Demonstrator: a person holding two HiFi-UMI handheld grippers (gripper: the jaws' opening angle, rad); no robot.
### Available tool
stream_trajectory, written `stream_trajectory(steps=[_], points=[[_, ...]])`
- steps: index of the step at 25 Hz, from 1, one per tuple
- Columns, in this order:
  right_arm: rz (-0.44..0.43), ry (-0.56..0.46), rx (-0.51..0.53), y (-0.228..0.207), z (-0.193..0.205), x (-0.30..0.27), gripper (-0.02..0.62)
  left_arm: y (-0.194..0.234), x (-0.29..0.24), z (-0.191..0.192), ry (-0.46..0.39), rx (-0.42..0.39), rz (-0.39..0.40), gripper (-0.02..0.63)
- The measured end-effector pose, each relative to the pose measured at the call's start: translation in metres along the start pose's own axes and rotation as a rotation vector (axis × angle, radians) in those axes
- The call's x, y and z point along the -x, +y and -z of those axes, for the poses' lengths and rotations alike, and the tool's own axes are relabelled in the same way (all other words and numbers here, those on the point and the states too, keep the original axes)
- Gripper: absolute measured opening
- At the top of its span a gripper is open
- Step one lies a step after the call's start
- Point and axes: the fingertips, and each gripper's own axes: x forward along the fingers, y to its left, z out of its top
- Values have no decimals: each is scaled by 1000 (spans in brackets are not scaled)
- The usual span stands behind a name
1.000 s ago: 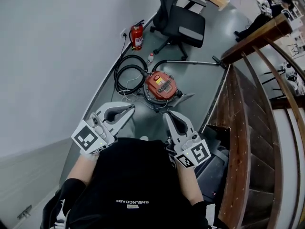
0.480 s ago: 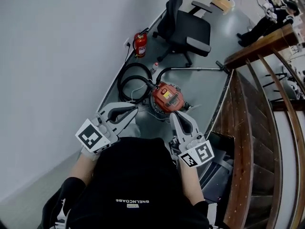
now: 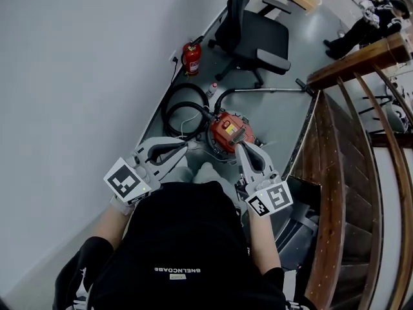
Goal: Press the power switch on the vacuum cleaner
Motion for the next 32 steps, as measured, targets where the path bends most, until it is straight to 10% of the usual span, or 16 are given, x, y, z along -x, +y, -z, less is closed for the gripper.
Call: stream_trajectory(steps=[32], points=[[6,814,239,-216,306,-74,28,51,-53,141,299,287,-380,15]])
